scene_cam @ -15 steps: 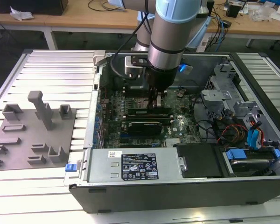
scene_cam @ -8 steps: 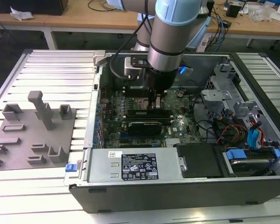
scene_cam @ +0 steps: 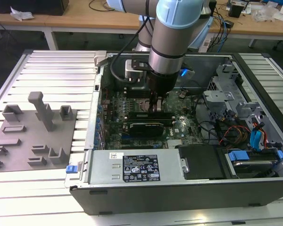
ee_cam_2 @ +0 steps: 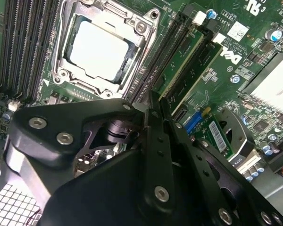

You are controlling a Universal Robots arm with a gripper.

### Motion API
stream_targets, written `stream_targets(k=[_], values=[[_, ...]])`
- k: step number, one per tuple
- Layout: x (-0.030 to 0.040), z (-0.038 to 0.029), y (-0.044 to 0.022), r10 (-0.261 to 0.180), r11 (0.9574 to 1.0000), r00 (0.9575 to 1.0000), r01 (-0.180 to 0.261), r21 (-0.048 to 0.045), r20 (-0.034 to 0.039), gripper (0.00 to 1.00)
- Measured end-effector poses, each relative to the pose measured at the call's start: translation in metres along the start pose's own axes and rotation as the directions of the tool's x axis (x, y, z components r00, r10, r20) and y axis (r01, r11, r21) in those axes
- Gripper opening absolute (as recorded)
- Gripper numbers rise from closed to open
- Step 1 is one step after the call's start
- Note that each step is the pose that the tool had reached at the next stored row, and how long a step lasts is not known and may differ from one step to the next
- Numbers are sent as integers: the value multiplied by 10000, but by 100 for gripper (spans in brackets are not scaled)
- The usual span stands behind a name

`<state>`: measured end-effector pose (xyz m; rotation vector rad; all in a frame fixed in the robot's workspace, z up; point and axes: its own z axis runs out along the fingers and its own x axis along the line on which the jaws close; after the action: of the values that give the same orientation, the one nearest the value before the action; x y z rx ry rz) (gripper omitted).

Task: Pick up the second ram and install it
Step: 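Insert the second ram into the second slot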

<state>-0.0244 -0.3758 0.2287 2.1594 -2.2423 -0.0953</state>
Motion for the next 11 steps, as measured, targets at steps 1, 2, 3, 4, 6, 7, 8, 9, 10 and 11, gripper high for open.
stream_targets(k=[1, 2, 3, 4, 6, 7, 8, 9, 10, 11], values=[[0, 4, 0, 0, 10000, 10000, 0, -1, -2, 13], [0, 5, 0, 0, 10000, 10000, 0, 0, 0, 13], [0, 5, 0, 0, 10000, 10000, 0, 0, 0, 13], [0, 6, -1, 1, 10000, 10000, -1, 0, 0, 13], [0, 5, -9, -4, 10000, 10000, 4, 1, 1, 13], [0, 5, -12, -8, 10000, 10000, 8, -2, 1, 13], [0, 5, -14, -17, 10000, 10000, 17, 0, -1, 13], [0, 5, -15, -43, 10000, 10000, 43, -2, -2, 13], [2, 5, -16, -77, 10000, 10000, 77, -1, -4, 13], [3, 5, -16, -100, 9999, 9999, 100, -2, -5, 13]])
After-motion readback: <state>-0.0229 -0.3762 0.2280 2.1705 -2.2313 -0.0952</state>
